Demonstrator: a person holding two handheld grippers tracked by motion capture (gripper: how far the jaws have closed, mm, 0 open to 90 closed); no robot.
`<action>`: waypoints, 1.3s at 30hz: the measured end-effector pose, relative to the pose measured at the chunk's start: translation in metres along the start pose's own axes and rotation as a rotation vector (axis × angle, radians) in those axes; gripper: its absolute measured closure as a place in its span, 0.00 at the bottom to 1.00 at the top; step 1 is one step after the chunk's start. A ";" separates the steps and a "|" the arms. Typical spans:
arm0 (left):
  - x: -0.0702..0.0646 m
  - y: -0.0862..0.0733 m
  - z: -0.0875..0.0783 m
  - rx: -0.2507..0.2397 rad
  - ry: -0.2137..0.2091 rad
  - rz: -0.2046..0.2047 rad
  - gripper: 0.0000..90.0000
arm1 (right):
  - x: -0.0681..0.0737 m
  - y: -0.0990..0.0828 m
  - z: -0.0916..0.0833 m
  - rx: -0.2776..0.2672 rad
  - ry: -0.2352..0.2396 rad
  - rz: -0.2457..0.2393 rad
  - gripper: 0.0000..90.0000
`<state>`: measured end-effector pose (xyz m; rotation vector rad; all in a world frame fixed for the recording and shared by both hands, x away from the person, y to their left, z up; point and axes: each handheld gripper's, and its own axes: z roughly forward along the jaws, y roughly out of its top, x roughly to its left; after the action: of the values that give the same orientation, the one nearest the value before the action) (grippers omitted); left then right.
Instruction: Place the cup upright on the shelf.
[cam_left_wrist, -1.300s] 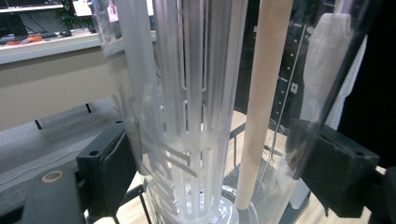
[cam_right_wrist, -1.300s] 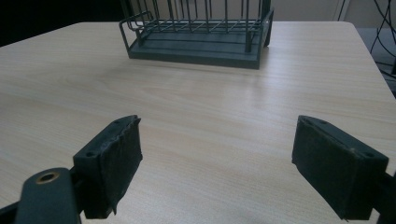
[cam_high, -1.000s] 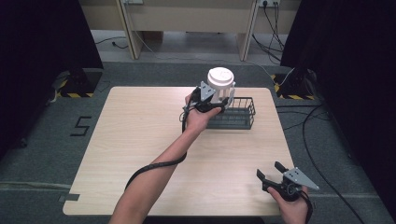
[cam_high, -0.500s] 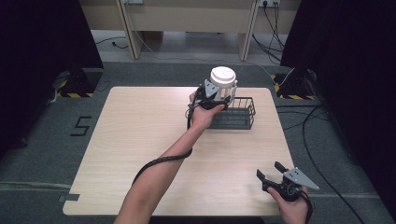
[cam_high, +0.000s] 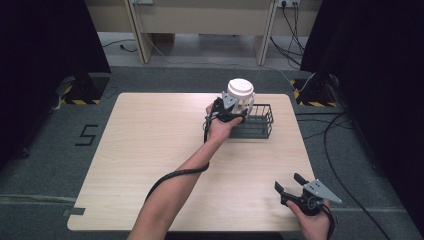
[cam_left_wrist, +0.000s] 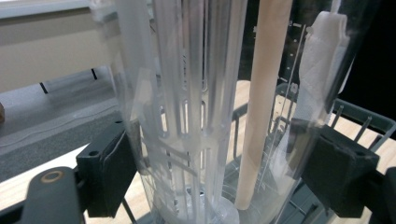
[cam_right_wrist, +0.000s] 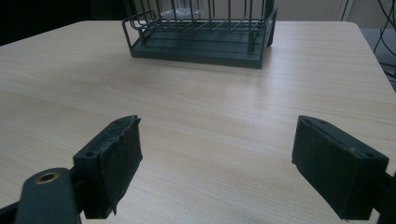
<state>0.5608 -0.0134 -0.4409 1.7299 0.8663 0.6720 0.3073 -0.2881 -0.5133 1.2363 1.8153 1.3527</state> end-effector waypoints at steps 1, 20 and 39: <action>-0.001 -0.001 0.001 0.006 0.000 0.001 0.19 | 0.000 0.000 0.000 0.000 0.000 0.000 0.18; 0.001 -0.009 0.000 0.030 0.002 -0.029 0.19 | 0.000 0.000 0.000 0.001 0.000 -0.011 0.18; -0.001 -0.009 -0.023 0.035 0.012 0.005 0.16 | 0.001 0.000 0.001 0.003 -0.002 -0.012 0.18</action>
<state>0.5407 0.0003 -0.4429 1.7609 0.8871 0.6748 0.3078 -0.2873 -0.5133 1.2259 1.8215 1.3421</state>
